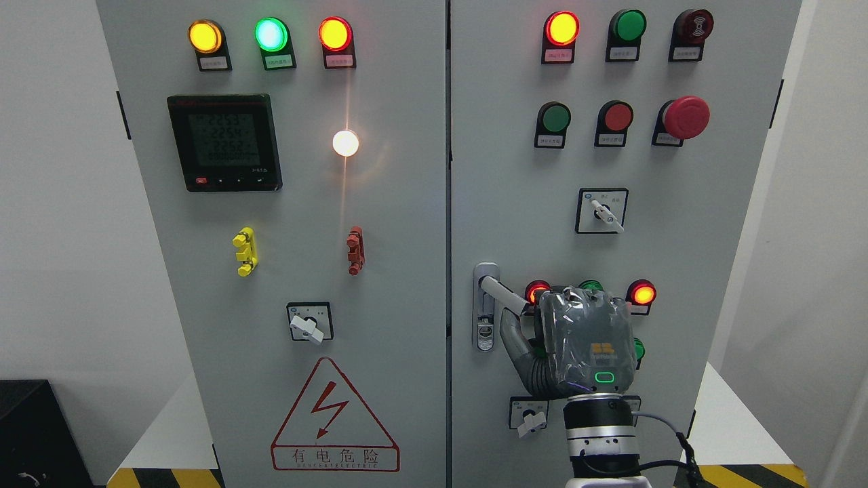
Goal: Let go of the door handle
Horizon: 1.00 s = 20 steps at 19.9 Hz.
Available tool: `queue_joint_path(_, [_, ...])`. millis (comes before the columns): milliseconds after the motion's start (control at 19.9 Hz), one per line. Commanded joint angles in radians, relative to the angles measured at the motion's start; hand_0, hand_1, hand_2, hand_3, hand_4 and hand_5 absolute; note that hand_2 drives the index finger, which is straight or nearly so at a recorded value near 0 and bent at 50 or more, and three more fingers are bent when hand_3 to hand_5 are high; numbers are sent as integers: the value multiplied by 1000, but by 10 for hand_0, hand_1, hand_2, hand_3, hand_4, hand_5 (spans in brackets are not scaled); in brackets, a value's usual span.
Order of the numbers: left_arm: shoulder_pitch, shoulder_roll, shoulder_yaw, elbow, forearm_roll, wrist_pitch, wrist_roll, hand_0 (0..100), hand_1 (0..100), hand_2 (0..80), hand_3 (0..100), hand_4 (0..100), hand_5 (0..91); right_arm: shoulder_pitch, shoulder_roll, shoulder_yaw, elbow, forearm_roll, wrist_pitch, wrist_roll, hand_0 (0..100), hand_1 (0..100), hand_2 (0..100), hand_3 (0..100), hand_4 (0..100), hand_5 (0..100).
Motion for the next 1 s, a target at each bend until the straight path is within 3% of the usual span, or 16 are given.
queue_joint_path(0, [-26,0,0,29,0,0,1,120,556,0,0,0,0,-2,0,-2,-1,-1,1,0,573,410,931,1000,1000,1000])
queue_joint_path(953, [-26,0,0,29,0,0,1,120,556,0,0,0,0,-6,-1,-10,-7,-1,-3,1,570,412,932,1000,1000,1000])
